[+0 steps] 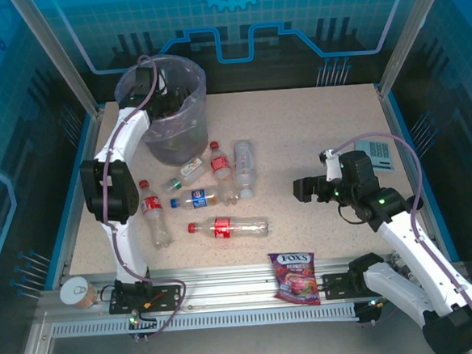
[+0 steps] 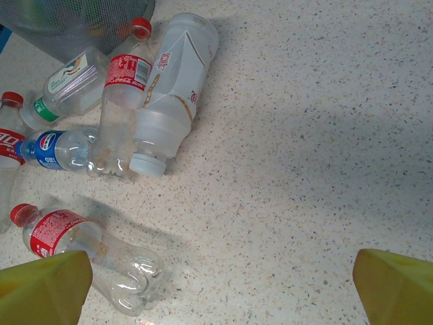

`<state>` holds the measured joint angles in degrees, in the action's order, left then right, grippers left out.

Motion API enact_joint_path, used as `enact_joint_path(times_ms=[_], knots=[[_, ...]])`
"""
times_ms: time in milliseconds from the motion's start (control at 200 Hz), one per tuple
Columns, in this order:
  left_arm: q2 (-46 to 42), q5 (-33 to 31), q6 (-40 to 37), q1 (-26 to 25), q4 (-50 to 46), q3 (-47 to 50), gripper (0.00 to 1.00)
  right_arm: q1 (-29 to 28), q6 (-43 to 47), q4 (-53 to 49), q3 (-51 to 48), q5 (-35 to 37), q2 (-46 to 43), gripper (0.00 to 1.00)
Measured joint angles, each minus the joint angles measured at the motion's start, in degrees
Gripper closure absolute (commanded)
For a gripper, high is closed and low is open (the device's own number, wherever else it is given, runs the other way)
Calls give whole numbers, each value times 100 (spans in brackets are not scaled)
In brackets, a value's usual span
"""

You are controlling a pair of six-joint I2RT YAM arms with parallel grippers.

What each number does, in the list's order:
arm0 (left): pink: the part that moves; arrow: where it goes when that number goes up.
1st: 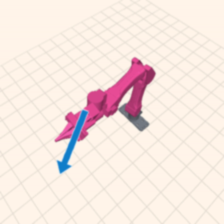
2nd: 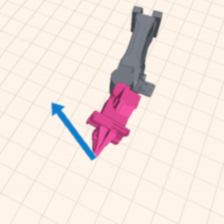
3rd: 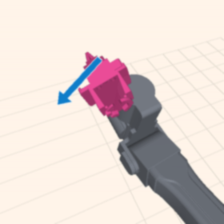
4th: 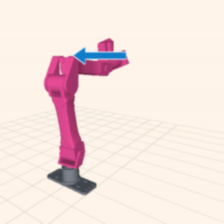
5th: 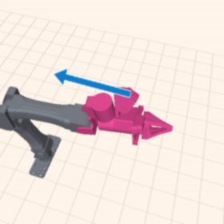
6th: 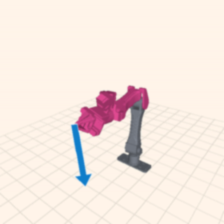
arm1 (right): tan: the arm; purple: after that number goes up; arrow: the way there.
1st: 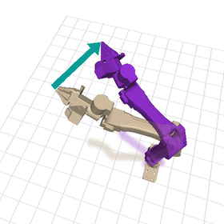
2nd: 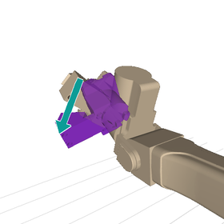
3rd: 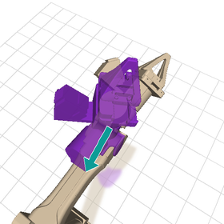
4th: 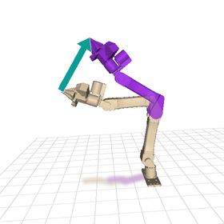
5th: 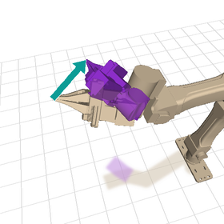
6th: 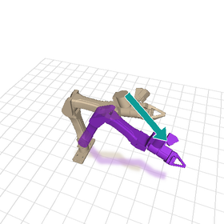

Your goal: Put the plastic bottles in the bin

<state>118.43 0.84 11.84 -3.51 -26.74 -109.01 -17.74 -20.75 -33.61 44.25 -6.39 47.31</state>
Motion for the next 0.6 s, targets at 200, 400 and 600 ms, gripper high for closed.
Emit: enact_joint_path(times_ms=[200,400,600], knots=[[-160,0,-24,0,-101,-90,1,0,0,0,0,-2,31,0],[-721,-2,-151,-2,-302,-442,1,0,0,7,0,-2,111,0],[-1325,-74,-330,-4,-645,-894,1,0,2,22,0,-24,225,0]])
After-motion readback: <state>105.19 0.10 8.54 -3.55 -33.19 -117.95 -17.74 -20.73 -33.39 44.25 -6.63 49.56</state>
